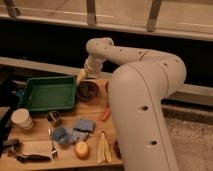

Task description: Place eraser in plastic cup

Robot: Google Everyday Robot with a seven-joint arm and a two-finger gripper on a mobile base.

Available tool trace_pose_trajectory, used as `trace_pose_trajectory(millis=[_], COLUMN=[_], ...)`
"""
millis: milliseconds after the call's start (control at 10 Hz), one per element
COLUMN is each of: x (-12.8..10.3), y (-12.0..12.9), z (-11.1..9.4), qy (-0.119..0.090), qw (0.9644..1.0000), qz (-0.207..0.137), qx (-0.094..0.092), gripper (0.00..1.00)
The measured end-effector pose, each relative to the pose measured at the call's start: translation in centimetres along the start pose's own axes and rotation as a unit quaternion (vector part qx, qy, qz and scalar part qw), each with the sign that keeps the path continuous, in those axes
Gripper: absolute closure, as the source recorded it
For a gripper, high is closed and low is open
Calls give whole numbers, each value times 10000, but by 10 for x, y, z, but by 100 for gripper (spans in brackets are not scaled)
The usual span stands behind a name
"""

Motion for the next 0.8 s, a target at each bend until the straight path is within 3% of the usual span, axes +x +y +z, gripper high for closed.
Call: trace_pose_trajectory(millis=[200, 400, 600, 800], x=[-12, -19, -16, -8], y=[23, 37, 41, 29], z=[14, 30, 50, 74], qy=[-94, -53, 98, 344], qw=[9999, 9996, 9994, 9991], qz=[-110, -209, -249, -151], qx=[-85, -181, -208, -174], gripper=[20, 20, 20, 20])
